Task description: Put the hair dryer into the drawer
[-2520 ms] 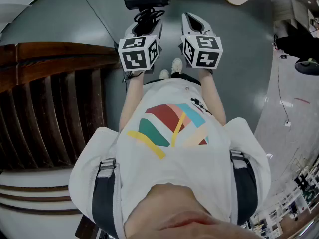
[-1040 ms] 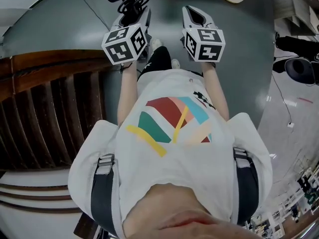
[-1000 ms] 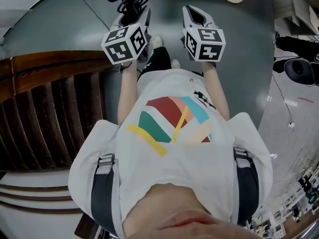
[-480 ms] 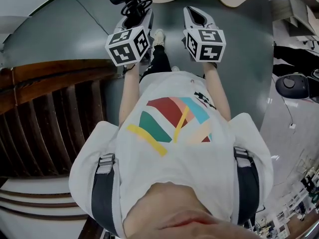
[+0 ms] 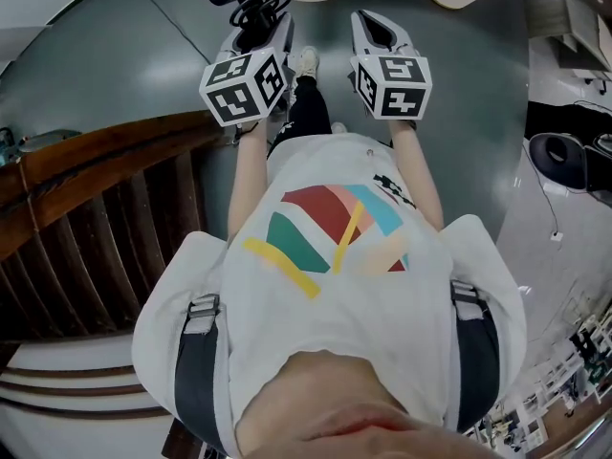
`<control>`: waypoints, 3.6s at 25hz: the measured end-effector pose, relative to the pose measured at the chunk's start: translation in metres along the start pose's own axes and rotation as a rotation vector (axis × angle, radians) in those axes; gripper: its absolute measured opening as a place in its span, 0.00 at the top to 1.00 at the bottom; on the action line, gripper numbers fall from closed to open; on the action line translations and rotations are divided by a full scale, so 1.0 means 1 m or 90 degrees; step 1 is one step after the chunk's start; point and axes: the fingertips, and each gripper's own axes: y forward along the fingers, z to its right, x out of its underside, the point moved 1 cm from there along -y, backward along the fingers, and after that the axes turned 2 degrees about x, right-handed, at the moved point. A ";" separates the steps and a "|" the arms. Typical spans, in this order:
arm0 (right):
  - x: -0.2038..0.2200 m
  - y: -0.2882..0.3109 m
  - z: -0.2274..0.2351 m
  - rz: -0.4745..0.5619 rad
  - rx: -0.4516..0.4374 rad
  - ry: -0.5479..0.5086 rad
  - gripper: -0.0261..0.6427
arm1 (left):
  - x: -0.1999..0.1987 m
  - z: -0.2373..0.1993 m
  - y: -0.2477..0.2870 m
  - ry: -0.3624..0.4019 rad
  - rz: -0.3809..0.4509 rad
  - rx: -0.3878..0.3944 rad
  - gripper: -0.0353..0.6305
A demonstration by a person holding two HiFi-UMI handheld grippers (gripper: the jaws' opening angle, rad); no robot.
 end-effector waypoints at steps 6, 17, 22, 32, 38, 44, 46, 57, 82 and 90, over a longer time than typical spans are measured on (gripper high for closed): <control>-0.017 0.058 0.017 -0.012 0.010 -0.018 0.94 | -0.020 -0.029 0.056 -0.016 -0.010 0.003 0.65; -0.106 0.189 0.044 -0.003 0.043 -0.025 0.94 | -0.104 -0.082 0.167 -0.004 -0.023 0.042 0.65; -0.133 0.242 0.060 -0.005 0.060 -0.028 0.94 | -0.137 -0.102 0.219 0.011 -0.029 0.059 0.65; -0.150 0.290 0.084 -0.012 0.076 -0.013 0.94 | -0.159 -0.117 0.268 0.015 -0.044 0.068 0.65; -0.157 0.301 0.094 -0.006 0.037 -0.019 0.94 | -0.157 -0.107 0.278 0.000 -0.039 0.041 0.65; -0.158 0.304 0.101 -0.014 -0.011 -0.017 0.94 | -0.149 -0.095 0.282 -0.022 -0.047 0.008 0.65; -0.159 0.306 0.105 -0.014 -0.018 -0.018 0.94 | -0.147 -0.091 0.283 -0.024 -0.049 0.001 0.65; -0.151 0.308 0.109 -0.021 -0.023 -0.019 0.94 | -0.127 -0.086 0.290 0.000 -0.097 -0.001 0.65; -0.102 0.285 0.156 -0.077 0.043 0.046 0.94 | -0.028 -0.068 0.319 0.081 -0.353 0.037 0.65; -0.093 0.280 0.167 -0.088 0.061 0.066 0.94 | 0.001 -0.064 0.327 0.085 -0.456 0.061 0.65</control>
